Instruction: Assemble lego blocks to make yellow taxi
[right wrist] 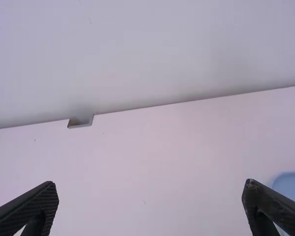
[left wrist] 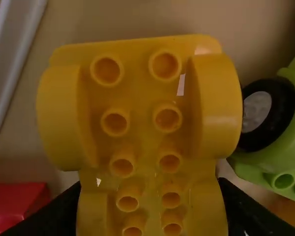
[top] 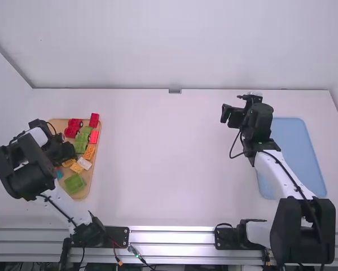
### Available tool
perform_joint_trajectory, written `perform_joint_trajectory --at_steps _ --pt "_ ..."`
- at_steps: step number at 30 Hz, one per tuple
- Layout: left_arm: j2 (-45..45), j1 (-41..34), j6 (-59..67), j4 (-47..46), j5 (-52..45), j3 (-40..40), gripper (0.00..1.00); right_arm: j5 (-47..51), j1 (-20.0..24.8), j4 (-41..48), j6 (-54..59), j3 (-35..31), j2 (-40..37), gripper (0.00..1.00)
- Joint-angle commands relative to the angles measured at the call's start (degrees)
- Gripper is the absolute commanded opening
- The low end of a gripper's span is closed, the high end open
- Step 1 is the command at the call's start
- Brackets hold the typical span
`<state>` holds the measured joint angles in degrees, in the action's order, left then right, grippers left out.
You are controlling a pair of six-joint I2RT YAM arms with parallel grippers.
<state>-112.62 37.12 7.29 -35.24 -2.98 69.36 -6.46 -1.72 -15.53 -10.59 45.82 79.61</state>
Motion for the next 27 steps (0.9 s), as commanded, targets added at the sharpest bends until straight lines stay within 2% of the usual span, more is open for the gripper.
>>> perform_joint_trajectory --at_steps 1,7,8,11,16,22,27 --pt "0.44 -0.37 -0.39 -0.46 -0.68 -1.18 0.59 0.09 -0.24 -0.09 -0.15 2.14 0.55 0.99" --pt "0.46 -0.37 -0.33 0.74 -0.68 -1.14 0.54 0.09 -0.22 -0.07 -0.13 2.14 0.55 0.99" --pt "0.46 -0.37 -0.26 1.09 -0.70 -0.98 0.48 0.07 -0.20 -0.07 -0.11 2.14 0.55 0.99" --pt "0.46 -0.39 -0.70 1.05 -0.68 -0.33 0.43 0.09 -0.20 -0.07 -0.13 2.14 0.55 0.99" --pt "1.68 -0.37 -1.92 -0.61 -2.58 1.53 0.44 0.09 -0.20 -0.07 -0.11 2.14 0.55 0.99" --pt "8.55 -0.70 -1.92 -2.54 -4.09 1.38 0.43 0.09 -0.20 -0.07 -0.13 2.14 0.55 0.99" --pt "17.97 -6.23 -1.49 -1.03 -3.37 -1.46 0.43 0.07 -0.20 -0.07 -0.11 2.14 0.55 0.99"
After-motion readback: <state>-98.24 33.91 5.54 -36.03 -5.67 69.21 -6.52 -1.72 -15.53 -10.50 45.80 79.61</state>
